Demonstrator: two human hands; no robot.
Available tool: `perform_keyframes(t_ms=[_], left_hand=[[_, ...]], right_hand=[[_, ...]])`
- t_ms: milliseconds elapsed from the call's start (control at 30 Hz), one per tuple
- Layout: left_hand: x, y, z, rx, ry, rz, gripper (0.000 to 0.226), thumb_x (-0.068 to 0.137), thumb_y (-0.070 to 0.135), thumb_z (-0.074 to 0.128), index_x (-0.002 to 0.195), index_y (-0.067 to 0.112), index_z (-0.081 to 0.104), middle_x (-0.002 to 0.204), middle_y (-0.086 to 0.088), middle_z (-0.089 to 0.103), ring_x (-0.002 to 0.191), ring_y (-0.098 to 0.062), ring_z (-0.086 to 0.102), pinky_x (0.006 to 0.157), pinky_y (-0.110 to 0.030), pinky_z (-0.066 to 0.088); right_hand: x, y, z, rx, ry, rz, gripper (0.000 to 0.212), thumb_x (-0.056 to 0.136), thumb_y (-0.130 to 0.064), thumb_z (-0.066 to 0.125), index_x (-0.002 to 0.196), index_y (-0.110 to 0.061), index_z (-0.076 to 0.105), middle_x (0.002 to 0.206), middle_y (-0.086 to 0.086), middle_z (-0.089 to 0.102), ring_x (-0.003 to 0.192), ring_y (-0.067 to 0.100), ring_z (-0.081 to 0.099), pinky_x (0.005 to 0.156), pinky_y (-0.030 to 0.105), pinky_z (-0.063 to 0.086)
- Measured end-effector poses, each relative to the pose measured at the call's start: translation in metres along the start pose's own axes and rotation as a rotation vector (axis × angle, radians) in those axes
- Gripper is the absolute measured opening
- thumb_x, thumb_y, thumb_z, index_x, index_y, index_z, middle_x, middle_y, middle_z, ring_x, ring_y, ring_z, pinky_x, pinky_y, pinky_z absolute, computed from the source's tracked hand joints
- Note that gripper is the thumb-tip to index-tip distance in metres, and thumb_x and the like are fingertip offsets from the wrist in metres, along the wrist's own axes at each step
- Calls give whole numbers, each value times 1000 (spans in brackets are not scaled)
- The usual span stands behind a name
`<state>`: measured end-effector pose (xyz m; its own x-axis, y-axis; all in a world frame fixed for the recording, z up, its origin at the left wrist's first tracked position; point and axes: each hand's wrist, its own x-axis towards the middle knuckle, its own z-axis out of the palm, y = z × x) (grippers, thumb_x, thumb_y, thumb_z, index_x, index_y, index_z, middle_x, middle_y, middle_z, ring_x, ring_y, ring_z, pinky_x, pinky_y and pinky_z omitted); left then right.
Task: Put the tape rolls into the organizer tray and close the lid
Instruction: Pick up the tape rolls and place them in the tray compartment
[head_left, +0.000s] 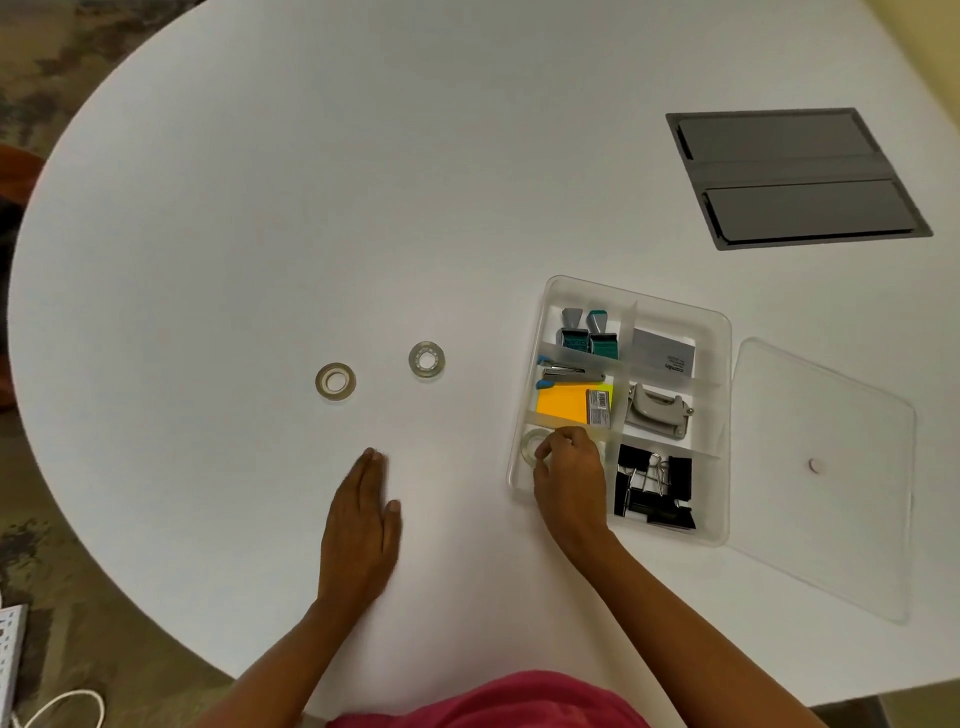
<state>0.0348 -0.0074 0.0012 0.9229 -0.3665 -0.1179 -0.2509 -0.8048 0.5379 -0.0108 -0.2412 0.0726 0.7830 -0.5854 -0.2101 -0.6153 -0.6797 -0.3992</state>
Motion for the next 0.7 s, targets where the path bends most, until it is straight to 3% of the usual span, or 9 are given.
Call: perform_keyframes(t_ms=[133,267,400,500,567,700], left_hand=[[31,8,-20,13,162,-29,56,85,14,49,139,12,35,145,-8,40,131,-24,40,106,-38,36],[78,12,-42,55,242,-146,69,76,-1,51,140,7,31,147,-14,37,131,-32,39,106,-43,37],[118,15,-53,98,126,-205,66,81,4,55,142,7,29,152,-15,26,131,-37,37,102,-49,41],[132,14,-54,191,41,-133,44,86,4,50,129,1,44,138,-21,42,115,-42,46,87,-50,47],[137,13,-56,133,23,-127,36,86,3,52,122,0,51,129,-23,47,113,-41,47,84,-49,48],[138,34,-59,-102,-3,-147,41,82,13,63,122,7,55,126,-19,48,109,-35,54,89,-39,48]], right_hand=[[-5,-2,-6,104,101,-133,18,76,12,64,89,1,68,102,17,65,94,29,61,74,32,53],[-12,-8,-10,186,132,-331,21,75,14,63,86,-4,68,95,11,65,89,22,61,78,20,47],[-19,-14,-11,210,106,-424,22,79,10,62,90,-8,67,96,7,64,90,17,59,75,19,50],[-21,-14,-12,232,103,-428,21,80,8,62,92,-8,68,97,7,64,90,18,60,77,21,51],[-21,-10,-14,237,112,-413,20,80,9,63,92,-7,68,97,8,64,90,18,60,77,18,49],[-17,6,-20,219,161,-342,20,79,10,62,92,-5,66,97,10,64,92,20,59,81,10,37]])
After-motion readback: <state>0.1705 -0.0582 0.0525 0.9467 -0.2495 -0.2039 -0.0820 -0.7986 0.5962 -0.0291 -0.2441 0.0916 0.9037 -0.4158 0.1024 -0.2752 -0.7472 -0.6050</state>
